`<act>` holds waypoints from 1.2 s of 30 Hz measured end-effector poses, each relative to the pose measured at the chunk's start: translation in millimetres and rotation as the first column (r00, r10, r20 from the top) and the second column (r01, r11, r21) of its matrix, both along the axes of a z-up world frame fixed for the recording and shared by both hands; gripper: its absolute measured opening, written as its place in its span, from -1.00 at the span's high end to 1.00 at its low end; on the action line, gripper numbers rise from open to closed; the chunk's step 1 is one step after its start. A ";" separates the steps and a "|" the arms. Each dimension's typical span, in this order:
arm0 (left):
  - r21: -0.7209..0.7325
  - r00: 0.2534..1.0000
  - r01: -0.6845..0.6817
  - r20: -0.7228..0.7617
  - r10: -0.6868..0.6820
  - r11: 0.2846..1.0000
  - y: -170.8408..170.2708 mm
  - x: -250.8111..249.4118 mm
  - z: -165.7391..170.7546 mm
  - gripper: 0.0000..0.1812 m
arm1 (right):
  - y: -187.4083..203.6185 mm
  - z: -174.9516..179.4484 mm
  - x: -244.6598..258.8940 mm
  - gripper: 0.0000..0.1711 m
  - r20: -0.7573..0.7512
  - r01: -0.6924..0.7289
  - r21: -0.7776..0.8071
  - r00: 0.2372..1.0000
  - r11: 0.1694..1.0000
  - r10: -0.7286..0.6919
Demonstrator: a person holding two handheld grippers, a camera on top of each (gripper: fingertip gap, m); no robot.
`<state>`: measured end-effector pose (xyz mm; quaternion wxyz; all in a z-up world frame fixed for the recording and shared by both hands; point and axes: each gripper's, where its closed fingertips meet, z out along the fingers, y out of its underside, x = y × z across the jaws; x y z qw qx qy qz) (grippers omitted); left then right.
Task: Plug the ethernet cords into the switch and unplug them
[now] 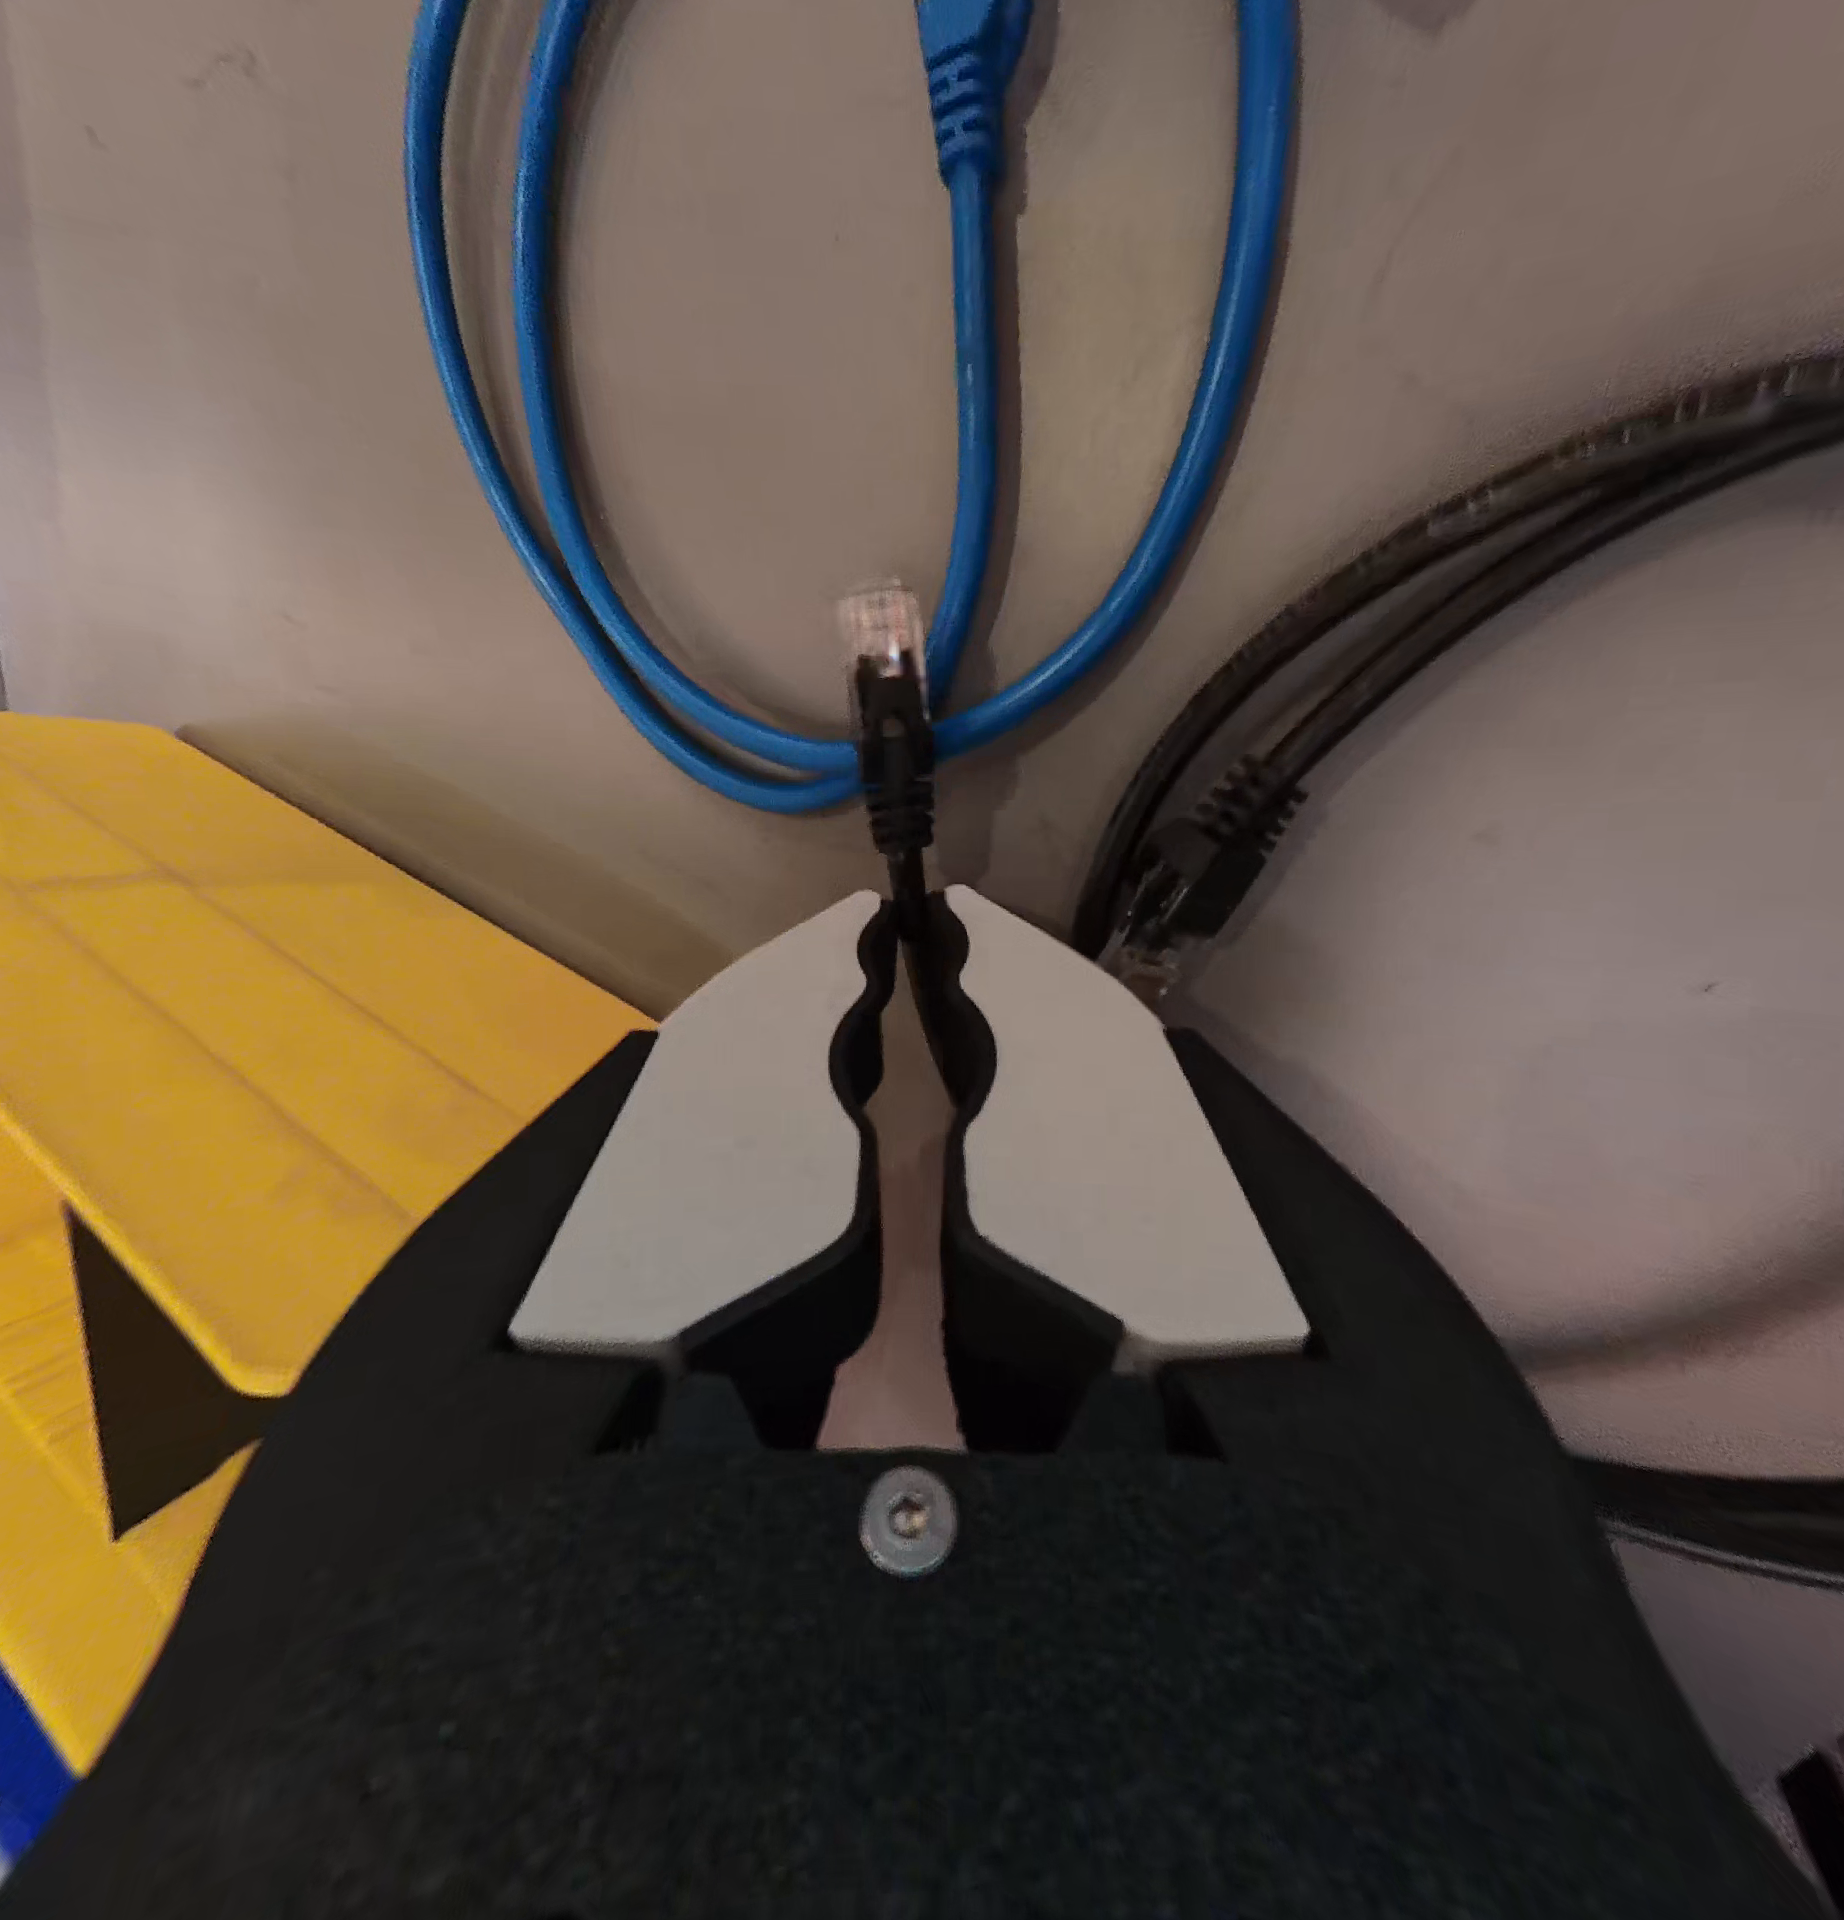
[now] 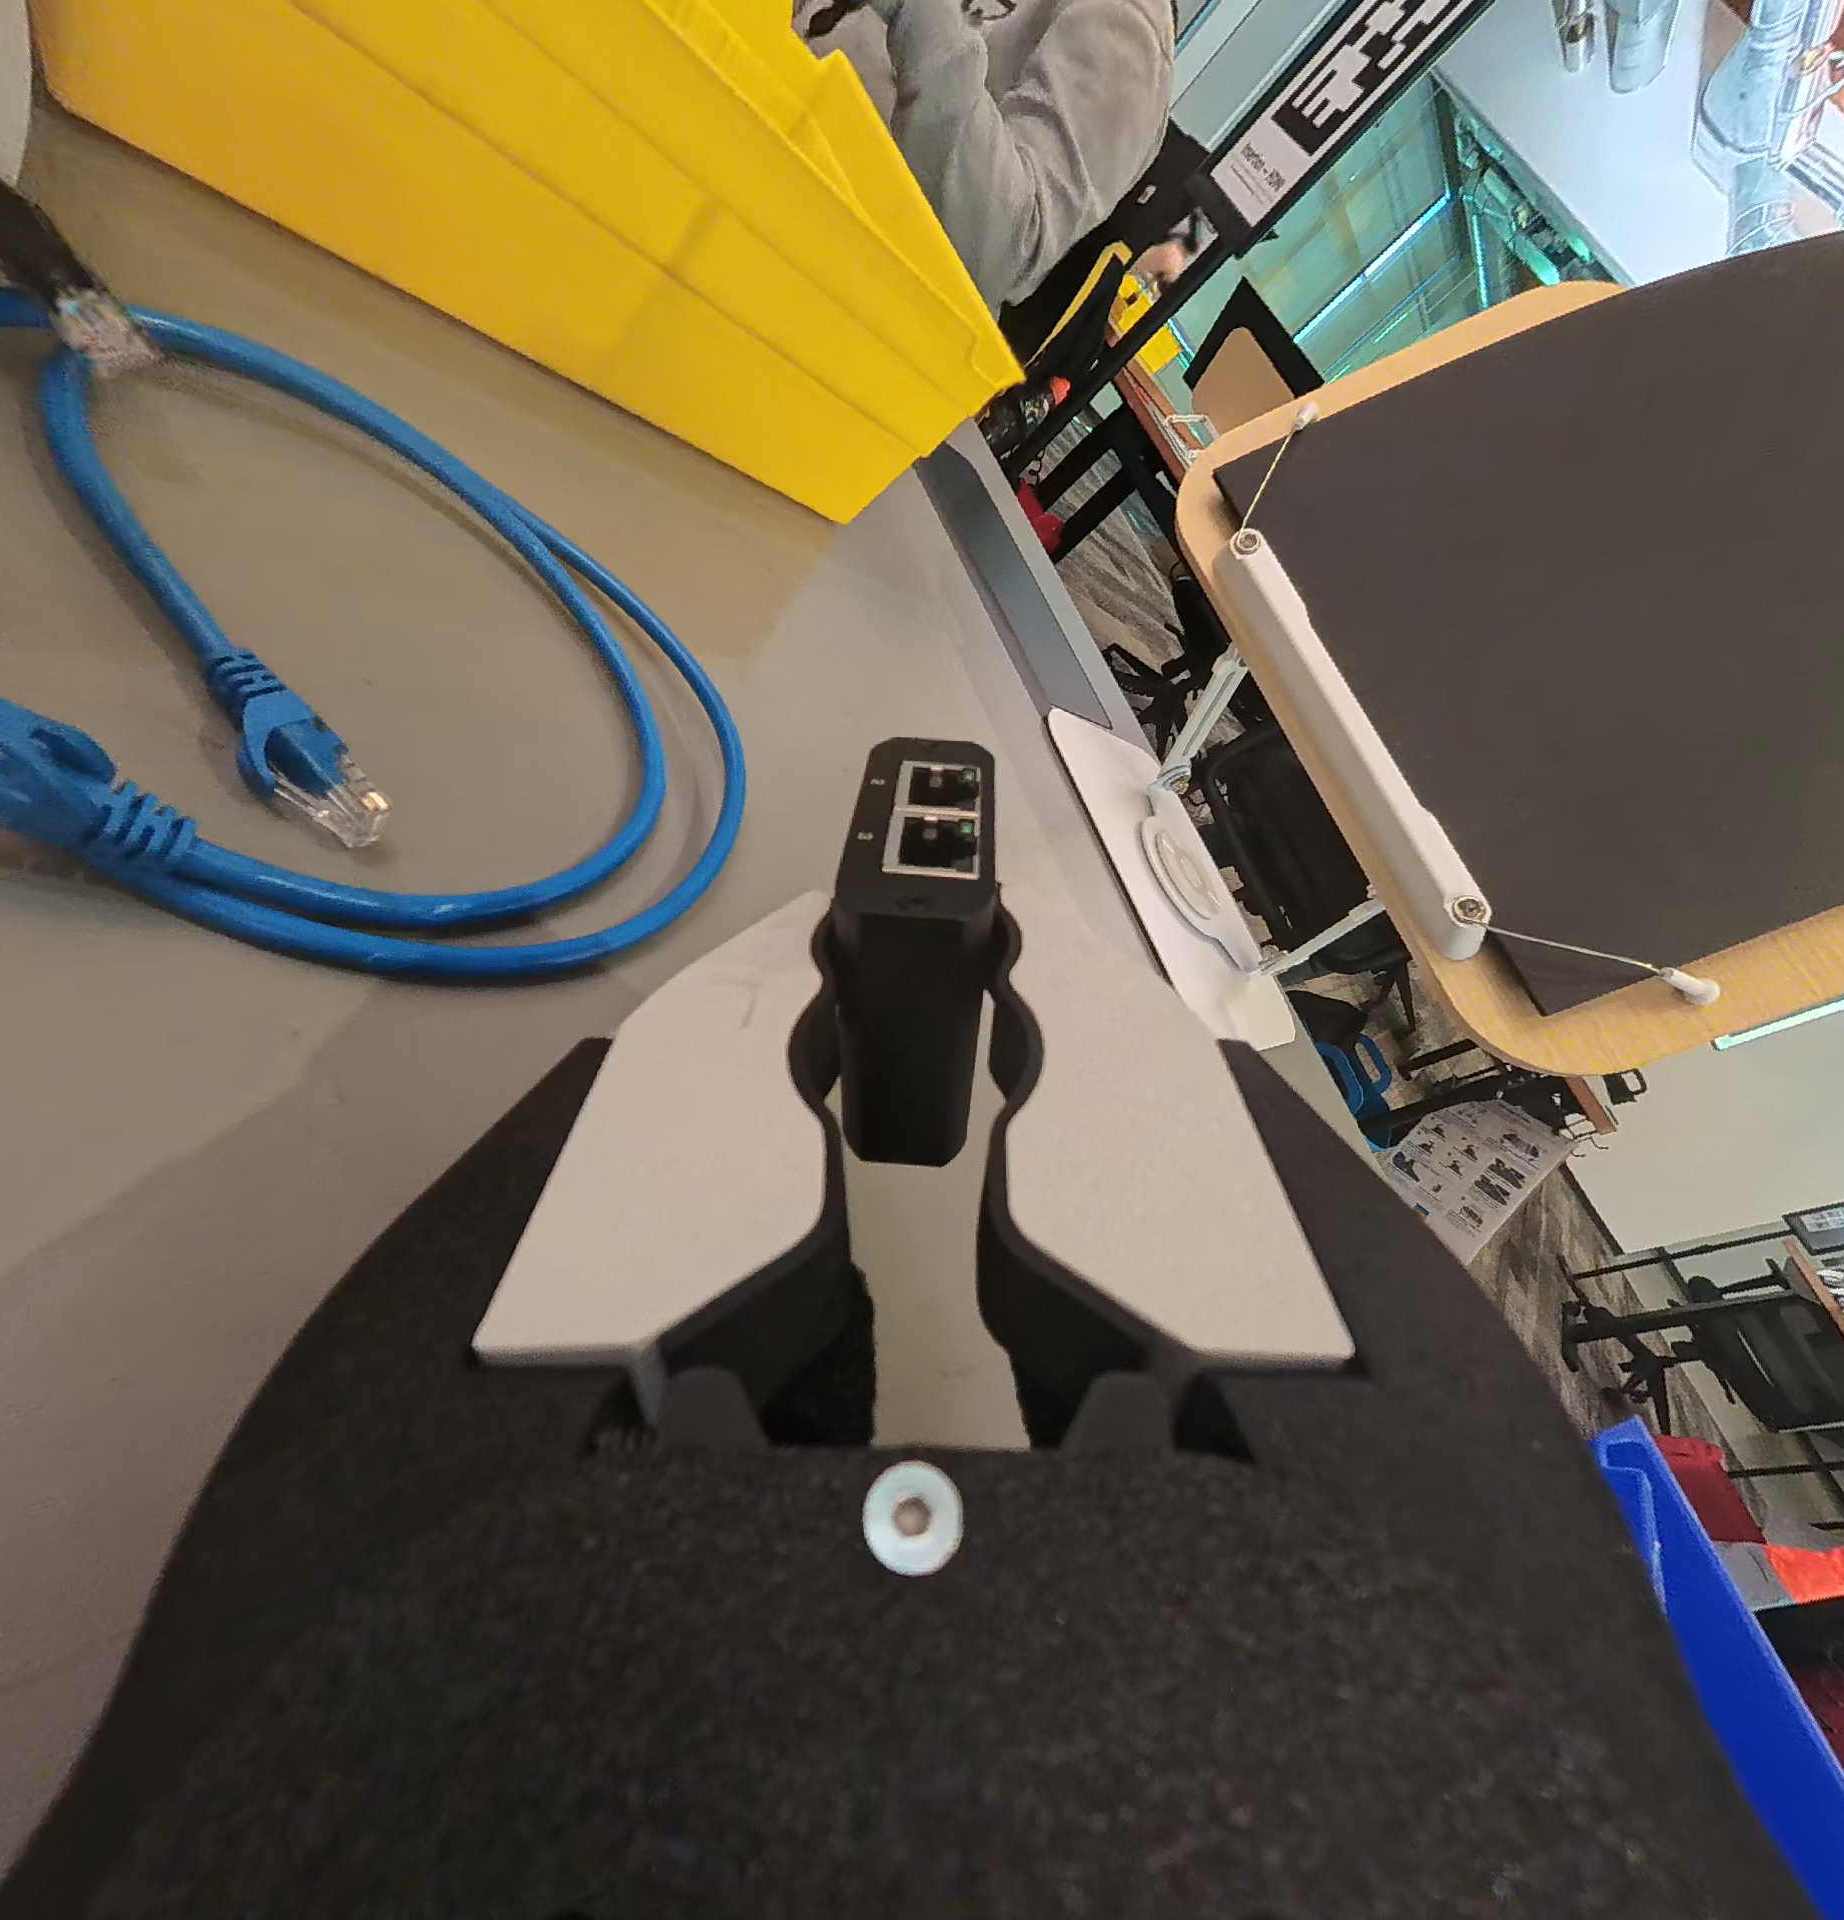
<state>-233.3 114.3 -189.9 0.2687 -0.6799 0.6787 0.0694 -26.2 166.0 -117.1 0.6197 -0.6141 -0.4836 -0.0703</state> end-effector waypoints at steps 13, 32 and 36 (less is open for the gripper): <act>-0.528 0.930 -0.036 0.292 0.222 0.848 -27.9 66.0 81.2 0.95 | -4.5 13.4 -4.3 0.72 0.128 0.020 0.191 0.991 0.981 -0.045; -0.698 0.968 -0.143 0.048 0.245 0.702 -8.8 138.9 77.1 0.95 | -3.9 10.7 -11.5 0.72 0.343 0.035 0.376 0.923 0.926 -0.174; -0.721 0.965 -0.132 0.063 0.254 0.681 -9.0 141.5 76.9 0.95 | -2.5 5.5 -12.9 0.72 0.361 0.027 0.364 0.918 0.931 -0.168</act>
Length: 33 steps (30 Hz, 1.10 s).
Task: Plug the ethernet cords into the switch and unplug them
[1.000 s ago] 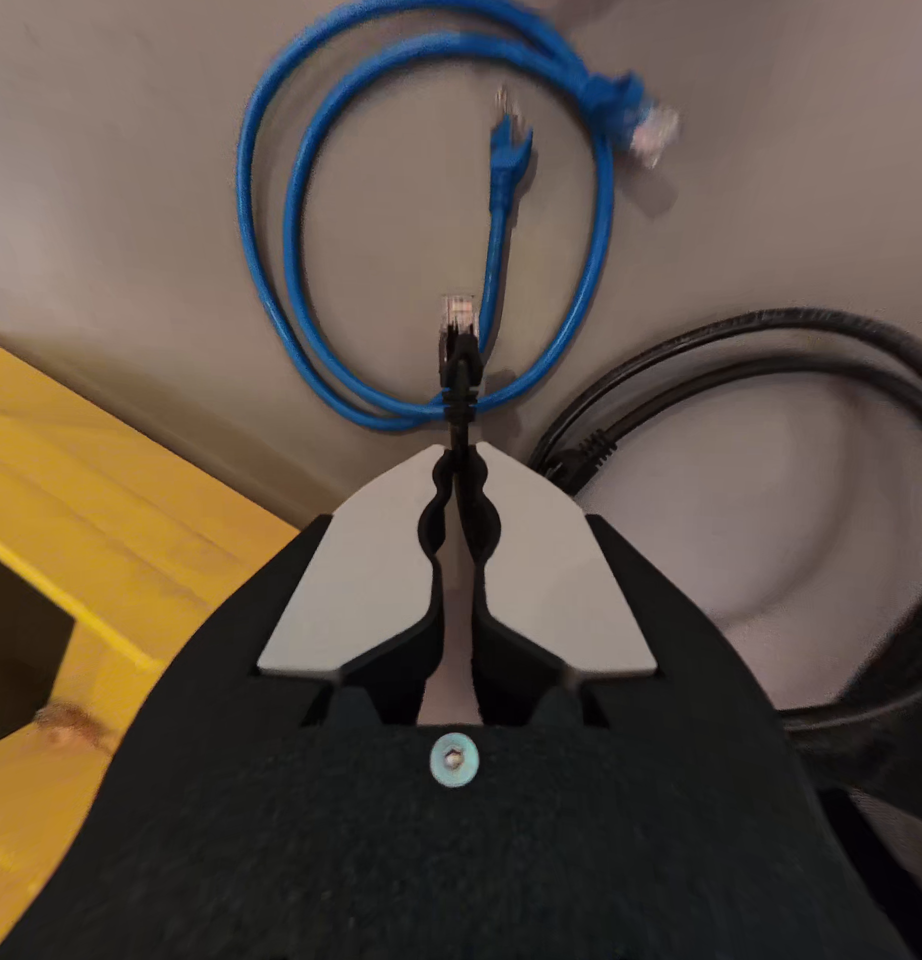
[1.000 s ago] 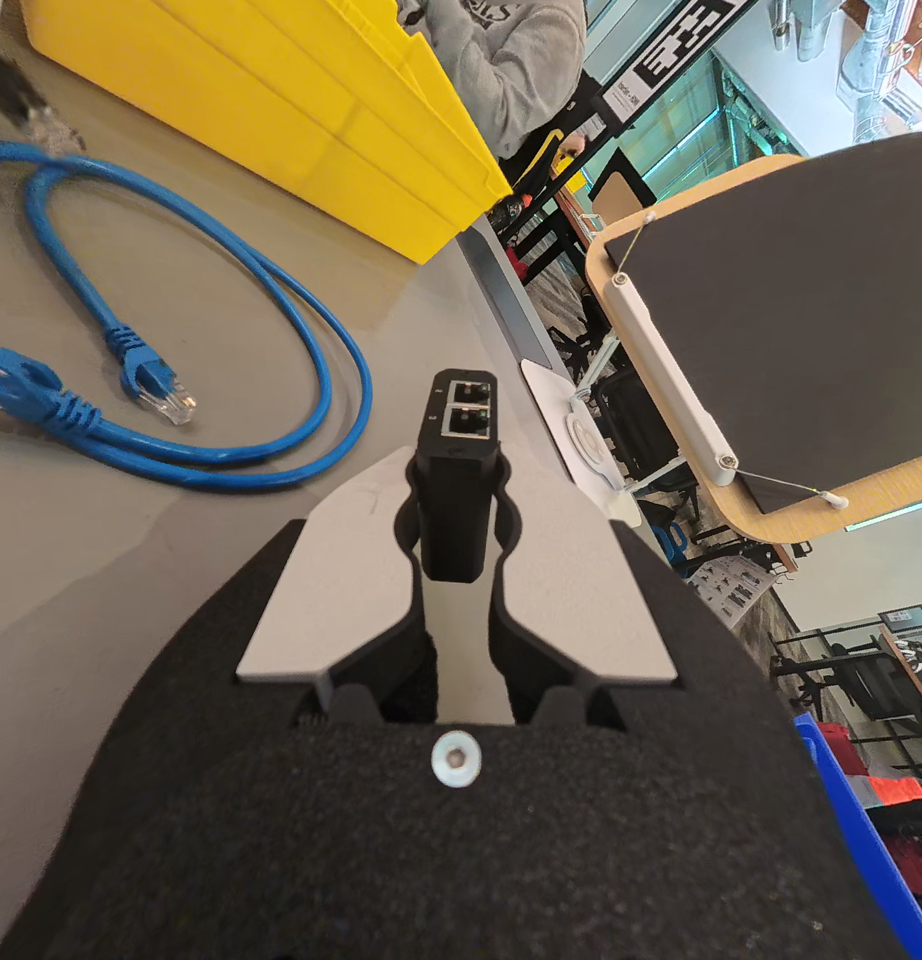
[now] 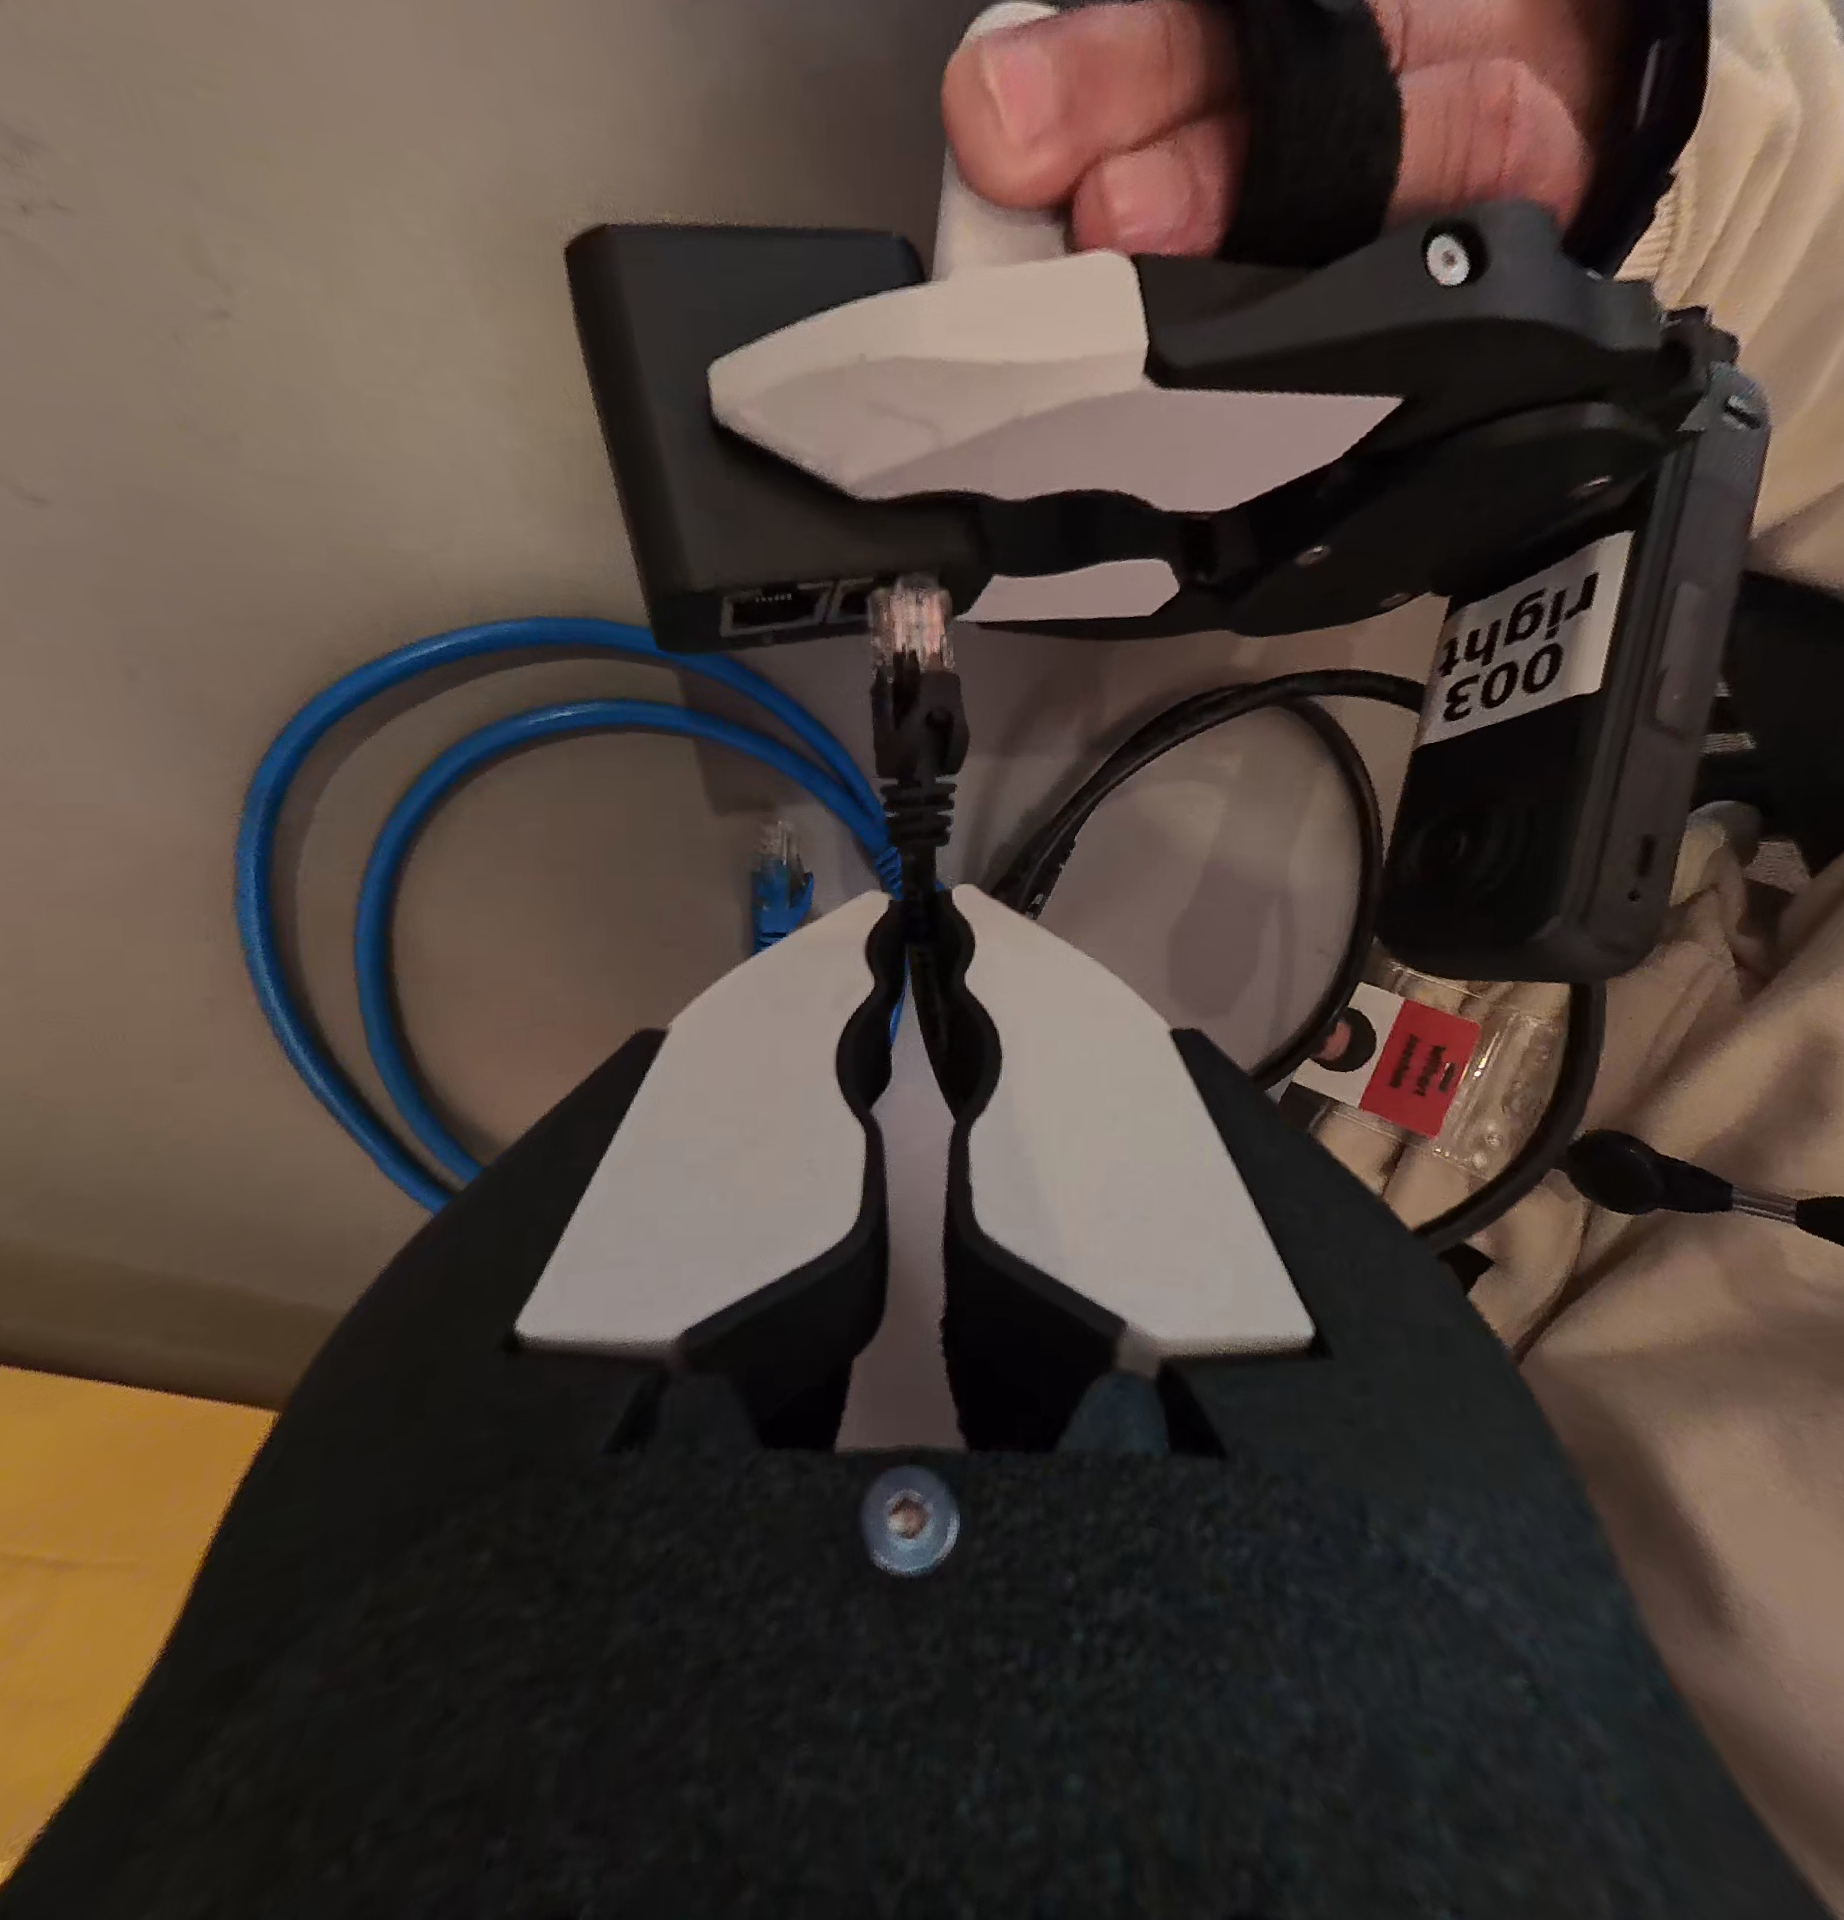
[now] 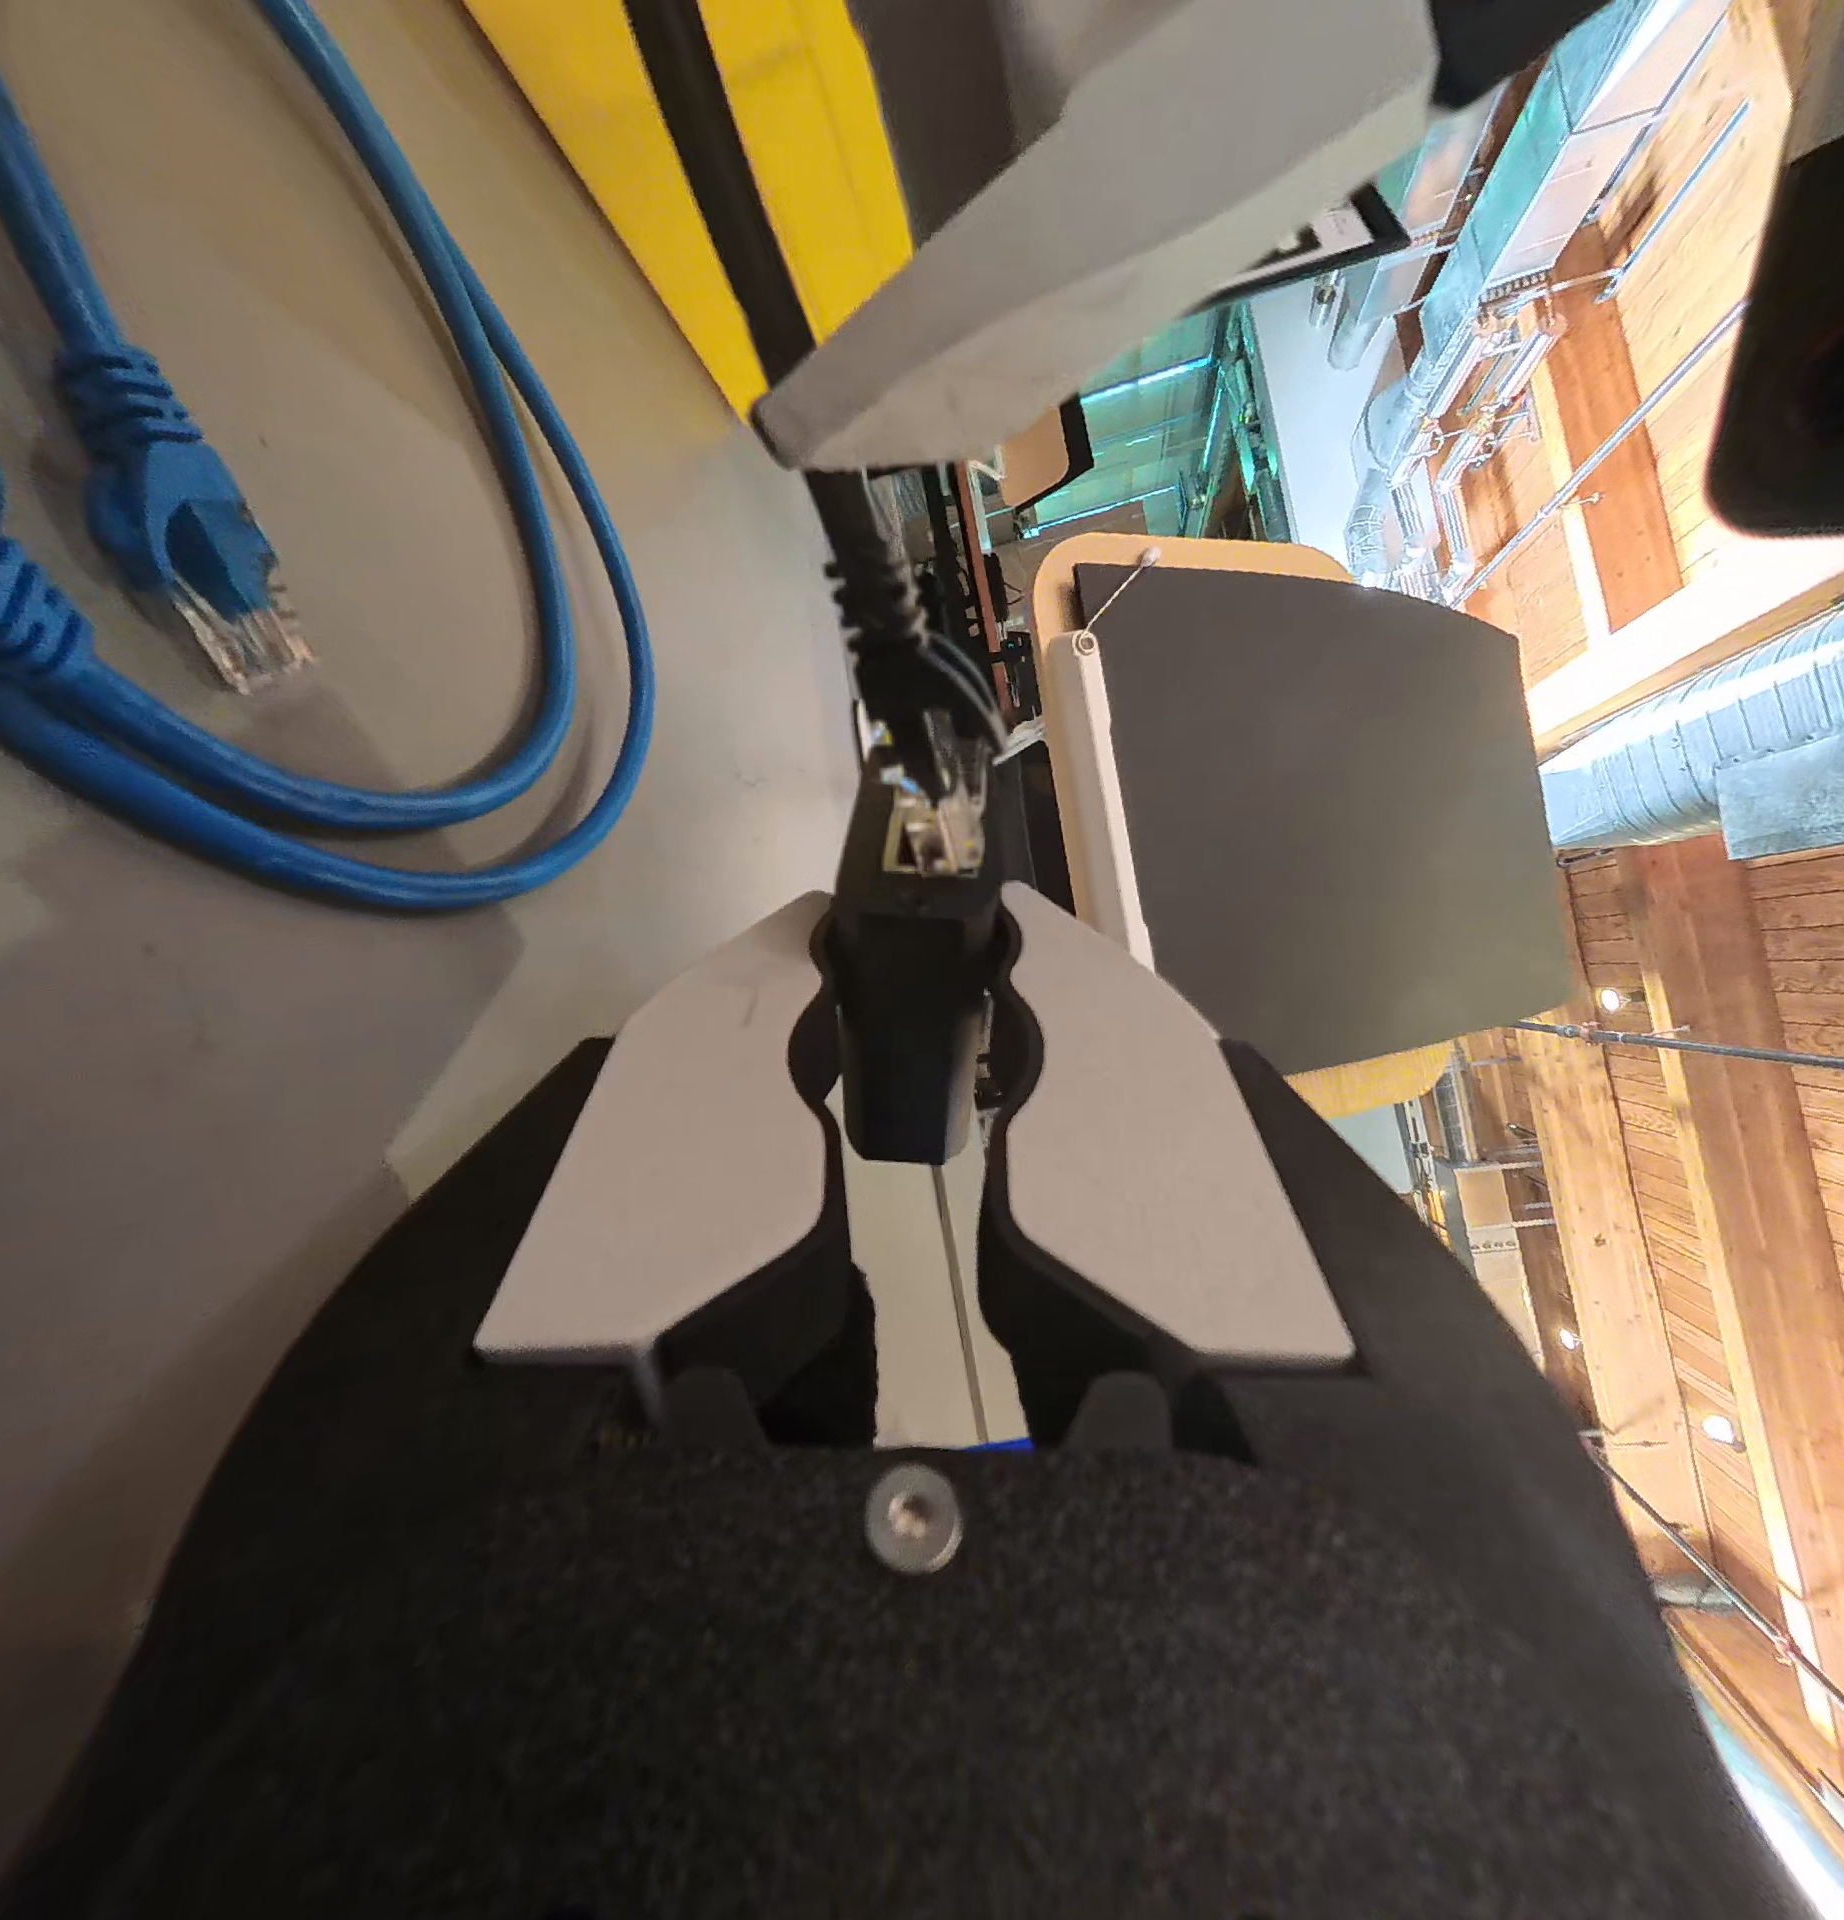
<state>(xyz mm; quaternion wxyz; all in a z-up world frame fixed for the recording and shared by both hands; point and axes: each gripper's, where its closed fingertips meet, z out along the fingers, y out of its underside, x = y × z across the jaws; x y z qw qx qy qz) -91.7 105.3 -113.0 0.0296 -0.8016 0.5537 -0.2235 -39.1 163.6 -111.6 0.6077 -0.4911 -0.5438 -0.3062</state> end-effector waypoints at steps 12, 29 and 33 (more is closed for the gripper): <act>-0.042 0.999 -0.025 -0.041 0.023 0.999 3.6 -3.2 -8.1 0.95 | 0.0 -3.3 -0.1 0.72 0.052 0.024 0.017 0.998 1.000 -0.025; -0.171 0.997 -0.066 0.017 0.070 0.983 -0.5 -4.8 -7.8 0.95 | 1.2 -9.6 -2.0 0.72 0.117 0.045 0.040 0.992 0.998 -0.050; -0.199 0.996 -0.078 0.026 0.084 0.977 -3.7 -2.3 -10.7 0.95 | 2.9 -11.9 -1.2 0.72 0.120 0.061 0.028 0.991 0.998 -0.064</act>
